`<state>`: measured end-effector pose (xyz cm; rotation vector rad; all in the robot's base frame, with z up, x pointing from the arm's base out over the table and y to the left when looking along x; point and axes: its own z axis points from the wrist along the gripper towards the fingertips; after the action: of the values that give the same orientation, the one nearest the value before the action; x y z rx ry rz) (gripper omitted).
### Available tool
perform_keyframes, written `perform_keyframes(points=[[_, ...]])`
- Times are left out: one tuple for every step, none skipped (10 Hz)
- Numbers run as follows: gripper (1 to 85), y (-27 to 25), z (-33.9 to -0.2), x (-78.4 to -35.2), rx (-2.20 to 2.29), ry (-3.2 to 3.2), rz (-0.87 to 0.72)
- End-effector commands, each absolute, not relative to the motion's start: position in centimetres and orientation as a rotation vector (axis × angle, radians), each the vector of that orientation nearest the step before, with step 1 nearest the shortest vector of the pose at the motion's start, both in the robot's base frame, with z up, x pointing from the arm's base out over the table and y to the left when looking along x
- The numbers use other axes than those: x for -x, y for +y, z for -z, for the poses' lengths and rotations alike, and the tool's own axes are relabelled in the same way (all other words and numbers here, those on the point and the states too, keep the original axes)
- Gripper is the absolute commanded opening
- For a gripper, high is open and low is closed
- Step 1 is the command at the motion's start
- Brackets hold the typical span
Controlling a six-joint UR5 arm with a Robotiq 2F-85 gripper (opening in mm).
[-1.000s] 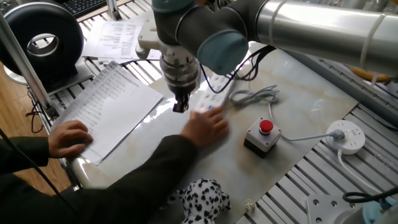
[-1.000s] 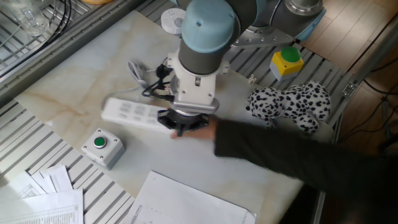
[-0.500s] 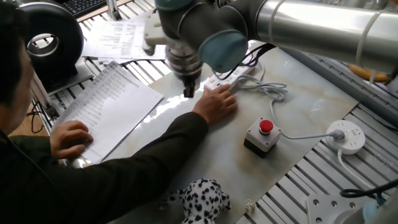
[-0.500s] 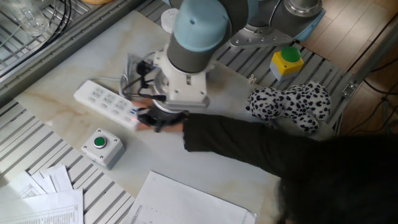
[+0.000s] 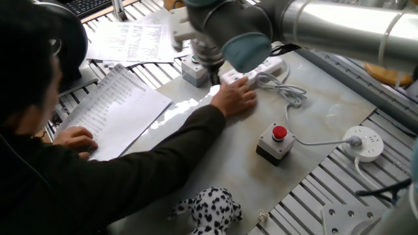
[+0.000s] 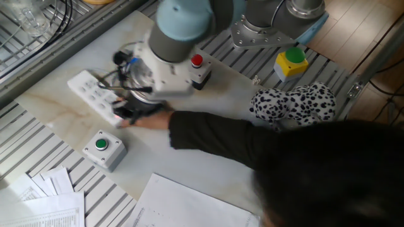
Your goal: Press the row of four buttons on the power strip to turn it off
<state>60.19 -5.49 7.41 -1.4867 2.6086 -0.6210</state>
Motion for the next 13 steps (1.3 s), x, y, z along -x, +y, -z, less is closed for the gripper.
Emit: perform_keyframes(points=[[1.0,-11.0,-7.5,-61.6,1.614,2.511,0.665],[1.0,-12.4,-7.3,-62.1,1.643,2.486,0.678],[1.0,-13.9,-6.8,-62.4,1.66,2.47,0.689],[1.0,-14.9,-6.4,-62.7,1.674,2.448,0.698],[1.0,-15.7,-6.0,-63.0,1.688,2.429,0.691],[1.0,-15.7,-5.2,-62.4,1.684,2.445,0.652],[1.0,-15.7,-4.4,-62.0,1.682,2.444,0.645],[1.0,-15.6,-4.0,-61.8,1.675,2.442,0.644],[1.0,-15.7,-3.7,-61.8,1.675,2.438,0.642],[1.0,-15.7,-3.5,-61.7,1.677,2.436,0.64],[1.0,-15.7,-3.3,-61.4,1.672,2.444,0.634],[1.0,-15.6,-3.1,-61.3,1.665,2.448,0.631],[1.0,-15.4,-2.9,-61.1,1.656,2.452,0.626]])
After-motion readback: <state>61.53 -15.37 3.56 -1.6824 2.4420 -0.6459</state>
